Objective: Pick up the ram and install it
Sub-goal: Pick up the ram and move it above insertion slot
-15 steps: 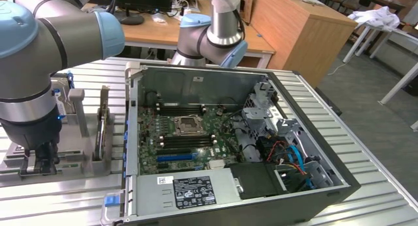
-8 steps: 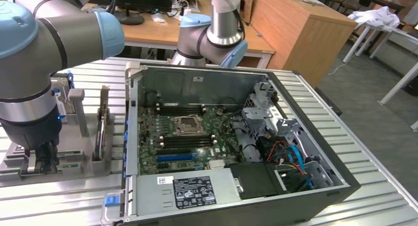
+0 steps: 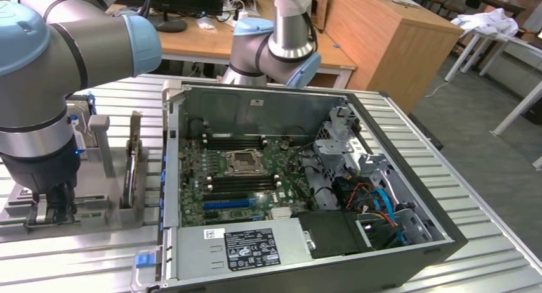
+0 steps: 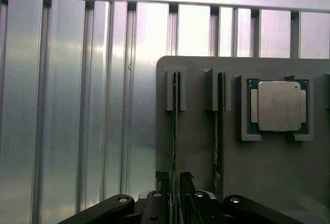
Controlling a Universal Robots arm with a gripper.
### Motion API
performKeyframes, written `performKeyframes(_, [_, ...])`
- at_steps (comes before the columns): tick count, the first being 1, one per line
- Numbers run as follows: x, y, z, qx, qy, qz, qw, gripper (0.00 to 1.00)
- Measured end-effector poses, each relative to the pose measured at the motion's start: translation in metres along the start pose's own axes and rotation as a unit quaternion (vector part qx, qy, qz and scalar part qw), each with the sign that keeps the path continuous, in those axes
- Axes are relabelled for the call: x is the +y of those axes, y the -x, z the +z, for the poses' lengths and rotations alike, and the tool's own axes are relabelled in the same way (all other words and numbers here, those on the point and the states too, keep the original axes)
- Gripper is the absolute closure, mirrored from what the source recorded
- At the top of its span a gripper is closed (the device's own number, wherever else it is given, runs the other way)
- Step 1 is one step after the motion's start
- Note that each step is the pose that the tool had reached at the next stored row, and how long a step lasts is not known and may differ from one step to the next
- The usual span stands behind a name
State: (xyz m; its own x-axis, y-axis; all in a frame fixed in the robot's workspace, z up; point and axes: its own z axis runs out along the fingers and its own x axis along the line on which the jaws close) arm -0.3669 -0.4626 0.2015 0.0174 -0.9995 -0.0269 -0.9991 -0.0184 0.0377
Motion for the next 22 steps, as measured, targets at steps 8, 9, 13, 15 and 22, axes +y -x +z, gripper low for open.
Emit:
performKeyframes(8, [0.0000, 0.0000, 0.0000, 0.0000, 0.0000, 0.000, 1.0000, 0.86])
performKeyframes(9, [0.0000, 0.0000, 0.0000, 0.0000, 0.0000, 0.000, 1.0000, 0.86])
performKeyframes(13, [0.0000, 0.0001, 0.0000, 0.0000, 0.0000, 0.000, 1.0000, 0.89])
performKeyframes(15, [0.0000, 0.0001, 0.0000, 0.0000, 0.0000, 0.000, 1.0000, 0.89])
performKeyframes(22, [0.0001, 0.0001, -0.0032, 0.0000, 0.0000, 0.000, 1.0000, 0.89])
